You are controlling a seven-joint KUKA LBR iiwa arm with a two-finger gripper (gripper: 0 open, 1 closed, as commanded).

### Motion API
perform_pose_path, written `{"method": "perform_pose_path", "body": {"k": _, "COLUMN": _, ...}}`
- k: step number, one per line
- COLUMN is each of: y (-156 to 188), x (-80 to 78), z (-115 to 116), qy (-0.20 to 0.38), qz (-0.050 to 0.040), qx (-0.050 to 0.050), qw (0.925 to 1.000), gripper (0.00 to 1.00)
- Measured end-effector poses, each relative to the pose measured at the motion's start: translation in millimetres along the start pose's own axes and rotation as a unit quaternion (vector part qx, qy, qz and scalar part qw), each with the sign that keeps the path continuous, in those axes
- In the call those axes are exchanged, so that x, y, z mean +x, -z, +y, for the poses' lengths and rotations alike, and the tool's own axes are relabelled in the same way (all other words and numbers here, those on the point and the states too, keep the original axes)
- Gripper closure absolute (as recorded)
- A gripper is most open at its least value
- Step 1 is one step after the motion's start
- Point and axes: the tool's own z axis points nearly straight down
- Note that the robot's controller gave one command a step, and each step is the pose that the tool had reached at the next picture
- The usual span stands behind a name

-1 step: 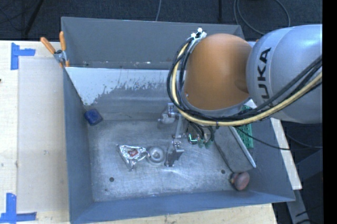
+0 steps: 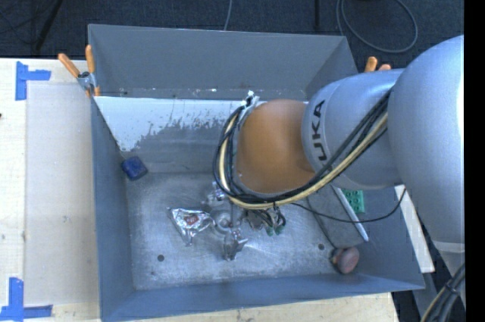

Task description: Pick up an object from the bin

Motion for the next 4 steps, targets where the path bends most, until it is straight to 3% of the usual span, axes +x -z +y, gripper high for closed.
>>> {"method": "perform_pose_path", "body": {"k": 1, "y": -8, "x": -11.3, "z": 18, "qy": 0.042, "qz": -0.0036, "qx": 0.002, "qw": 0.9991, "gripper": 0.0}}
{"method": "perform_pose_path", "body": {"k": 2, "y": -8, "x": -12.8, "z": 32, "qy": 0.18, "qz": -0.0048, "qx": 0.002, "qw": 0.9836, "gripper": 0.0}}
{"method": "perform_pose_path", "body": {"k": 3, "y": -7, "x": -12.3, "z": 32, "qy": 0.178, "qz": -0.0022, "qx": 0.001, "qw": 0.984, "gripper": 1.0}}
{"method": "perform_pose_path", "body": {"k": 4, "y": -7, "x": -24.9, "z": 25, "qy": 0.186, "qz": -0.0026, "qx": -0.001, "qw": 0.9825, "gripper": 1.0}}
